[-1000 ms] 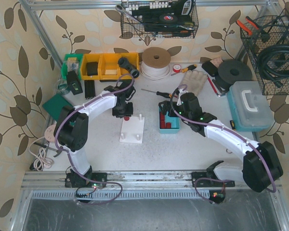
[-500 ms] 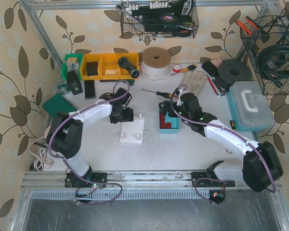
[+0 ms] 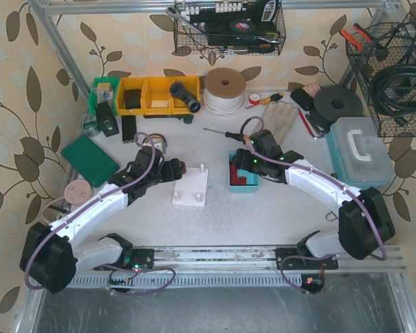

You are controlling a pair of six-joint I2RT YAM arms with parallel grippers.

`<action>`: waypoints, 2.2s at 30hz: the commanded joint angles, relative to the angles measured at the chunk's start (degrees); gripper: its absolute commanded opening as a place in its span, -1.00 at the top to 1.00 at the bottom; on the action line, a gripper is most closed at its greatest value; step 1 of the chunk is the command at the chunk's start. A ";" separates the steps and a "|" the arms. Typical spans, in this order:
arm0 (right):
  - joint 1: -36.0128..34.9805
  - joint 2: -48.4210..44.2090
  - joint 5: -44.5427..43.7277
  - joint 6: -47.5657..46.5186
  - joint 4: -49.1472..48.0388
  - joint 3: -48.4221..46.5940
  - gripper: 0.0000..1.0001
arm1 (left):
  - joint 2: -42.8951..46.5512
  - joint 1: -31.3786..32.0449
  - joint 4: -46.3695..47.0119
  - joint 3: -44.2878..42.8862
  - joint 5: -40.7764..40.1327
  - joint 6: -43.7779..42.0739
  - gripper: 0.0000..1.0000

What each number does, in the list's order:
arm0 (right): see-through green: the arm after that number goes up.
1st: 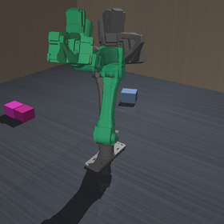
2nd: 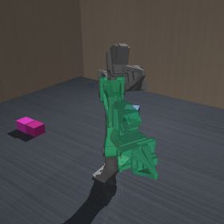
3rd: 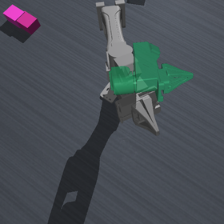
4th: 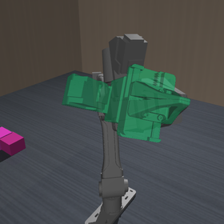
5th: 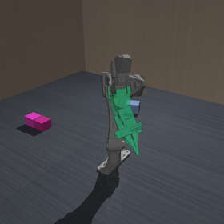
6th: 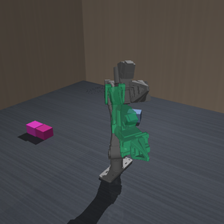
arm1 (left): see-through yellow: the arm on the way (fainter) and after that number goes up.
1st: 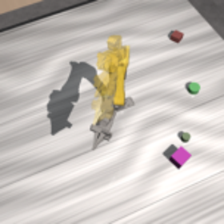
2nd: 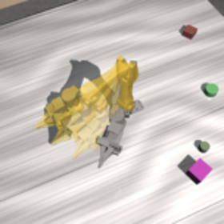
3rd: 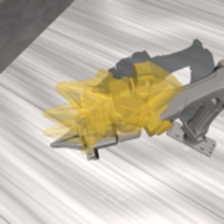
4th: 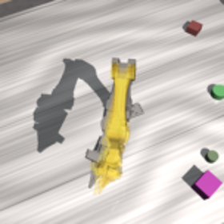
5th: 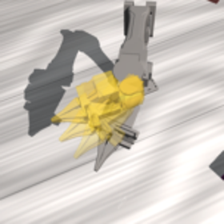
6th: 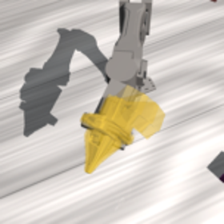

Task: Install the large spring

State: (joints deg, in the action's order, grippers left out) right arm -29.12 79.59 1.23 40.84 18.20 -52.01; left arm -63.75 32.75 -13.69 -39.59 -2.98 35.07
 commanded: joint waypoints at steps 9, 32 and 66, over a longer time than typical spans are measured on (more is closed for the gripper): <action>-1.46 0.88 0.35 5.21 14.28 -3.90 -0.52 | 6.64 0.59 10.76 5.32 -3.22 0.97 -0.71; -1.55 19.25 3.25 -12.58 27.60 -17.79 -0.32 | 6.56 -0.73 13.98 5.55 -3.75 -2.25 -0.73; -2.60 19.87 -7.99 -11.66 28.28 -19.97 -0.37 | 0.54 -1.35 13.00 2.19 -2.05 -2.13 -0.70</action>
State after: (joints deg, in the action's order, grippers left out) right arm -31.18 100.86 -5.56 28.29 44.62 -69.89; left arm -63.55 32.18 -1.56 -35.24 -5.61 34.35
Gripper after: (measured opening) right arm 0.688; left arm 0.848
